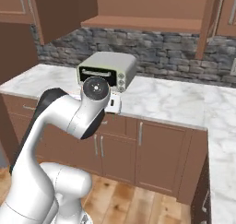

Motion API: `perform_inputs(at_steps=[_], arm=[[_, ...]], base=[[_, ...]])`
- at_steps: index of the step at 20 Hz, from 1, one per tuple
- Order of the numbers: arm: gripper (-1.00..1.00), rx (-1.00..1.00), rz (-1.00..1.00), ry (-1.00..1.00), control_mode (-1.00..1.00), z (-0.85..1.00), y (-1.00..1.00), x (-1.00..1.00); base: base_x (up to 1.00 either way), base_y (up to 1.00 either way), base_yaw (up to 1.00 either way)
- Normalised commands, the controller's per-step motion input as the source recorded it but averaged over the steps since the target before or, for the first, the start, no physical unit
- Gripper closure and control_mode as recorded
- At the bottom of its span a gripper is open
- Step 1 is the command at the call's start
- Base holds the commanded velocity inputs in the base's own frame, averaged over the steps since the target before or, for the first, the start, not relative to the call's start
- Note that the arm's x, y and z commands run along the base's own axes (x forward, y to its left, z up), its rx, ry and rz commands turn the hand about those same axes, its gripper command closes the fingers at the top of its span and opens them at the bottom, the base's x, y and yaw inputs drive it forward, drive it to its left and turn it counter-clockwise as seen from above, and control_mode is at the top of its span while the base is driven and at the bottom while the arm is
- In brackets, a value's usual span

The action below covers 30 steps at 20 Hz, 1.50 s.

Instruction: Sort all alcoholic drinks to one cabinet, and non-alcoholic drinks to the other.

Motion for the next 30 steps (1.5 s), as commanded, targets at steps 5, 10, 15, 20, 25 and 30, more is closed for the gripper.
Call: perform_inputs(at_steps=[5, 10, 15, 20, 25, 30], arm=[[1.00, 0.00, 0.00, 0.00, 1.00, 0.00, 0.00, 0.00], [1.00, 0.00, 0.00, 0.00, 1.00, 0.00, 0.00, 0.00], [1.00, 0.00, 0.00, 0.00, 1.00, 0.00, 0.00, 0.00], [1.00, 0.00, 0.00, 0.00, 1.00, 0.00, 0.00, 0.00], [1.00, 0.03, 0.00, -0.01, -1.00, 0.04, -0.04, 0.00], [1.00, 0.01, -0.03, -0.11, -1.00, 0.43, -0.01, 0.00]], base=[[1.00, -0.33, 0.00], [1.00, -0.32, 0.00], [0.94, -0.37, 0.00], [0.23, -0.28, 0.00], [0.00, -0.08, 0.00], [0.00, 0.00, 0.00]])
